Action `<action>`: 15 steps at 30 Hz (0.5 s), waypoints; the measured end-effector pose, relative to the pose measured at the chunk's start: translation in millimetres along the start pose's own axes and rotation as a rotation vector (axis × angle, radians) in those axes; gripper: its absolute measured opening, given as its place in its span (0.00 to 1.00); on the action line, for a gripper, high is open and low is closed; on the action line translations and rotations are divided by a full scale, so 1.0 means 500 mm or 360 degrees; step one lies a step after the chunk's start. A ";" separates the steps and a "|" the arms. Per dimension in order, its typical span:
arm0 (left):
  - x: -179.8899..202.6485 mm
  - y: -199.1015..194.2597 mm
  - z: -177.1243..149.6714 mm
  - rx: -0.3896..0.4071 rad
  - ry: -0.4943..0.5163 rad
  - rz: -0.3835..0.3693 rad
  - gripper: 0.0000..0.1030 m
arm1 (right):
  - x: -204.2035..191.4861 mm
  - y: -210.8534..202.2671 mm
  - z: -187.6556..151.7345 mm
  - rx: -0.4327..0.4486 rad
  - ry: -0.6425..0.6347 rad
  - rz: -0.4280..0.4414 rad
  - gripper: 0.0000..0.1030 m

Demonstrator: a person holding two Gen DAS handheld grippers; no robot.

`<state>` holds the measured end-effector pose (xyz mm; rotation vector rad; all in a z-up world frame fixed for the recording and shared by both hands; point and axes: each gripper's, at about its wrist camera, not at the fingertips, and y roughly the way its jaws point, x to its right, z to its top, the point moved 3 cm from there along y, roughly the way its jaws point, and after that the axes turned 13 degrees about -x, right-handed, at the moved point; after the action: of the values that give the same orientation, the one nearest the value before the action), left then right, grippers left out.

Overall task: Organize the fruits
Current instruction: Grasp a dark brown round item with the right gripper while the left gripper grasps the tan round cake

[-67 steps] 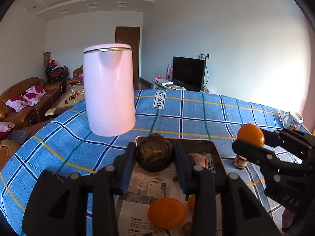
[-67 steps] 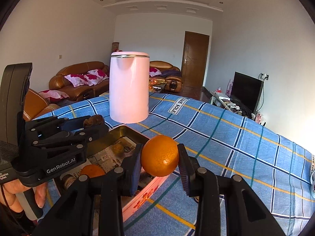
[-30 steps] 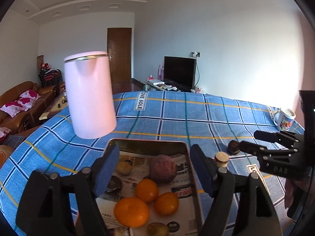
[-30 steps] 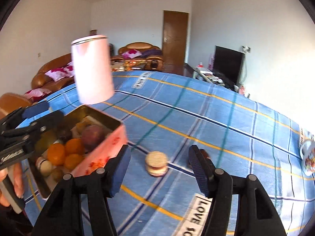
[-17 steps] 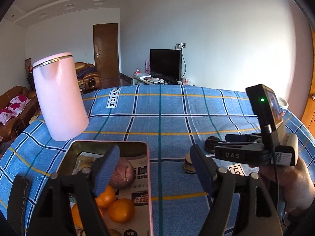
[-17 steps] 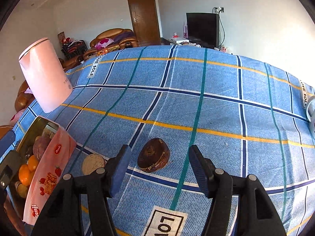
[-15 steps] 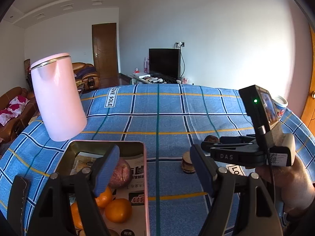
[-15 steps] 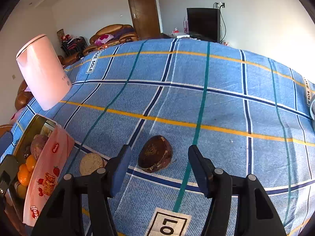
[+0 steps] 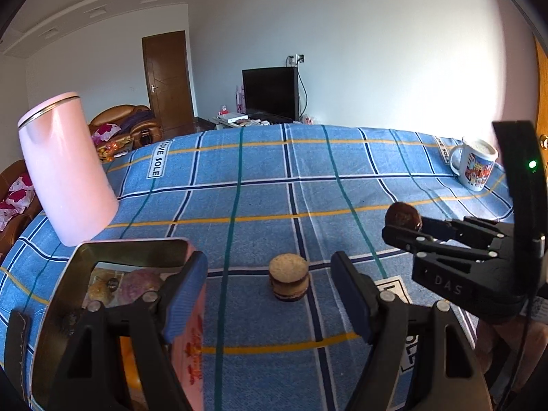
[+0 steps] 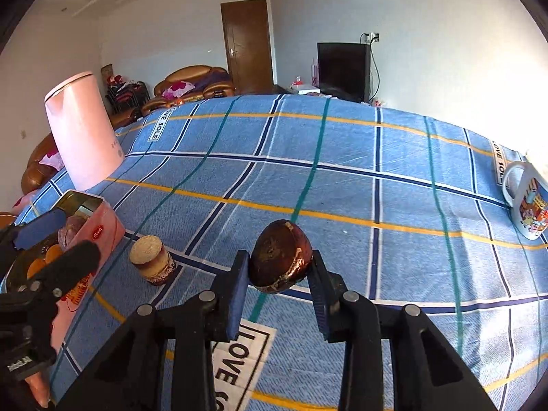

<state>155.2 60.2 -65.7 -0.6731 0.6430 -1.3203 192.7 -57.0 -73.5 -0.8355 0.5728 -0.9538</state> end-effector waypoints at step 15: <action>0.034 0.119 0.011 -0.0348 0.0006 -0.0097 0.59 | 0.006 -0.052 -0.009 0.0177 -0.0029 -0.0019 0.35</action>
<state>200.0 51.1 -107.9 -0.8735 0.7824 -1.3186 178.4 -69.7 -54.9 -0.7482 0.4951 -0.9792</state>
